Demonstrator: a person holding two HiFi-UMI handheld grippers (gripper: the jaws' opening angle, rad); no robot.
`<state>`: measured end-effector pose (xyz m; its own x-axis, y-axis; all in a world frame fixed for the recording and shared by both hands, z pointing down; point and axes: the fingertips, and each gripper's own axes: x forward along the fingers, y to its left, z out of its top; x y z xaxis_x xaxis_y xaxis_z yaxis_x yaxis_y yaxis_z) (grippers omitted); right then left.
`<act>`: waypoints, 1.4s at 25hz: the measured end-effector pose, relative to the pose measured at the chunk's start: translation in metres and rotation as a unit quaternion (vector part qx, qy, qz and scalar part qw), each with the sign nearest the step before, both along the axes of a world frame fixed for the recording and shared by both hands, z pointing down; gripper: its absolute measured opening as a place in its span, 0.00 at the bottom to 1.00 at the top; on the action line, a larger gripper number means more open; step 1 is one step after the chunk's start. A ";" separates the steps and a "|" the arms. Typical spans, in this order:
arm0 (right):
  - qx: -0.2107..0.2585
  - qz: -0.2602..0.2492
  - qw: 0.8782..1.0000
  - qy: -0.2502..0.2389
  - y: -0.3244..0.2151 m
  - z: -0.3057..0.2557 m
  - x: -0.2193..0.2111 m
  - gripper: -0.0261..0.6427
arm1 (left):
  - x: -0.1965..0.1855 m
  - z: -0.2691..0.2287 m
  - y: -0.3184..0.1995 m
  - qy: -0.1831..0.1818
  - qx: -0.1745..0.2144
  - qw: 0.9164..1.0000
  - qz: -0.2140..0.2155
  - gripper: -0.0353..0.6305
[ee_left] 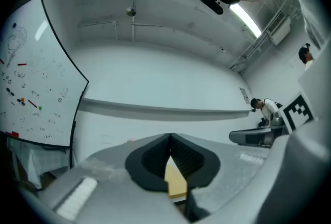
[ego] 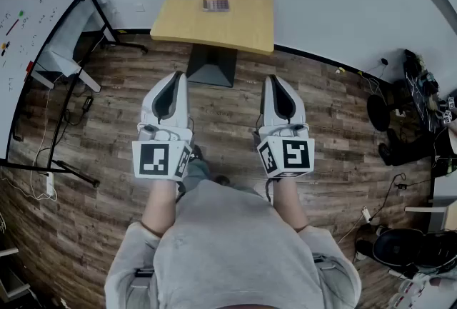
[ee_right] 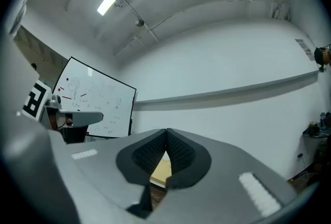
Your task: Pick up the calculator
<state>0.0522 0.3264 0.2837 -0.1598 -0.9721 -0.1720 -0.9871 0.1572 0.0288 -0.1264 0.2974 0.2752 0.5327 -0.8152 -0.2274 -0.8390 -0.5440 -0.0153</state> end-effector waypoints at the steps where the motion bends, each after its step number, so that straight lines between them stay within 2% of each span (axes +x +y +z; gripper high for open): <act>1: -0.001 0.001 1.000 0.000 -0.001 0.001 0.001 0.04 | 0.001 0.000 -0.001 0.000 0.000 1.000 0.000 0.06; 14: -0.002 0.008 1.000 -0.003 -0.033 0.003 0.003 0.04 | 0.004 0.002 -0.033 -0.002 -0.003 1.000 0.007 0.06; 35: 0.003 0.017 1.000 -0.016 -0.152 0.000 -0.002 0.04 | 0.011 0.002 -0.153 -0.005 -0.008 0.999 0.037 0.06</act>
